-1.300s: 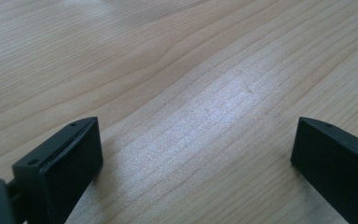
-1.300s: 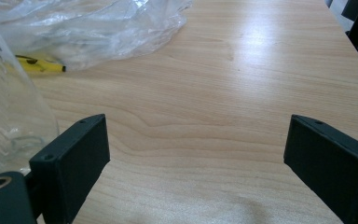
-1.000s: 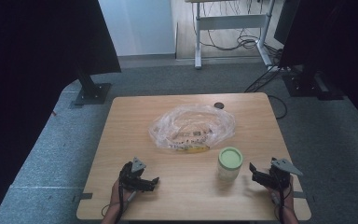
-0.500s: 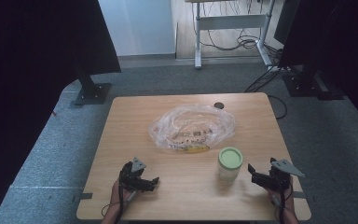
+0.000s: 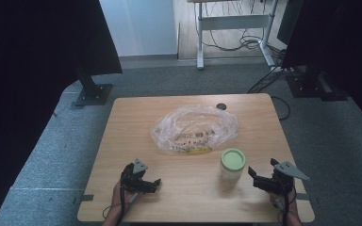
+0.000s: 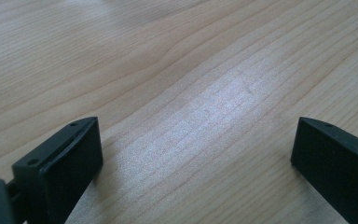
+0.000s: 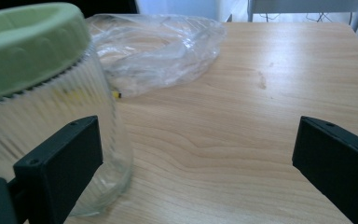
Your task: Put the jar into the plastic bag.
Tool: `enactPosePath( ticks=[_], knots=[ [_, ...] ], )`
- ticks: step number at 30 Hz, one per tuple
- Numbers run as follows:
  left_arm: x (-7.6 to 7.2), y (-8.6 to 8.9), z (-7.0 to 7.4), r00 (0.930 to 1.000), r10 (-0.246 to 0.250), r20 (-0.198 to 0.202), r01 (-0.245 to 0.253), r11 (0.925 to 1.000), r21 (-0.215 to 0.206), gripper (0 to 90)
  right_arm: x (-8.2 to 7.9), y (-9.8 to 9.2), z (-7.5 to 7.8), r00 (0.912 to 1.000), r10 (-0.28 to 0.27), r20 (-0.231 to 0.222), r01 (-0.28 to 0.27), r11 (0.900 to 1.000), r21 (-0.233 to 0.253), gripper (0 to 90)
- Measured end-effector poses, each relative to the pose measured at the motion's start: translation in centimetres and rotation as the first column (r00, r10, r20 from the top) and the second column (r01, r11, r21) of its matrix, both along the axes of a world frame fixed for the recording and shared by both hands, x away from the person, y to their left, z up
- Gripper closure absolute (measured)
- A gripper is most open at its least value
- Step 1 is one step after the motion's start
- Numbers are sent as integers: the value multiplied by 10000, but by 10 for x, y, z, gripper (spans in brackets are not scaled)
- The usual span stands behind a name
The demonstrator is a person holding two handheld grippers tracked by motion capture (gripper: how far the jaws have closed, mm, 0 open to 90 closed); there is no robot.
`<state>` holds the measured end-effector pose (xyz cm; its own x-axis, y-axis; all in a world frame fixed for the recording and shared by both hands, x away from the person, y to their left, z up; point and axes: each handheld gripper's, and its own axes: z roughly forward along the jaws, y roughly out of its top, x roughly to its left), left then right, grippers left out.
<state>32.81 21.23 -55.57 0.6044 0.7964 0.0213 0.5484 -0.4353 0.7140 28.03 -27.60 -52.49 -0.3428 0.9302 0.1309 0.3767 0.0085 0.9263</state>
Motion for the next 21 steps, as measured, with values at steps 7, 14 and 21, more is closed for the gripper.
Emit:
enactPosePath(
  ticks=[7,14,21],
  knots=[
    [0,0,0,10000,-1,0,1,10000,-1,16,-5,6,7,9993,329,165,-328,9994,-57,14],
    [0,0,0,10000,1,1,-1,10000,-2,16,-12,9,13,9975,636,299,-632,9979,-134,15],
    [0,0,0,10000,1,-1,-1,10000,-2,15,-17,14,19,9944,963,433,-954,9952,-206,14]
  ],
)
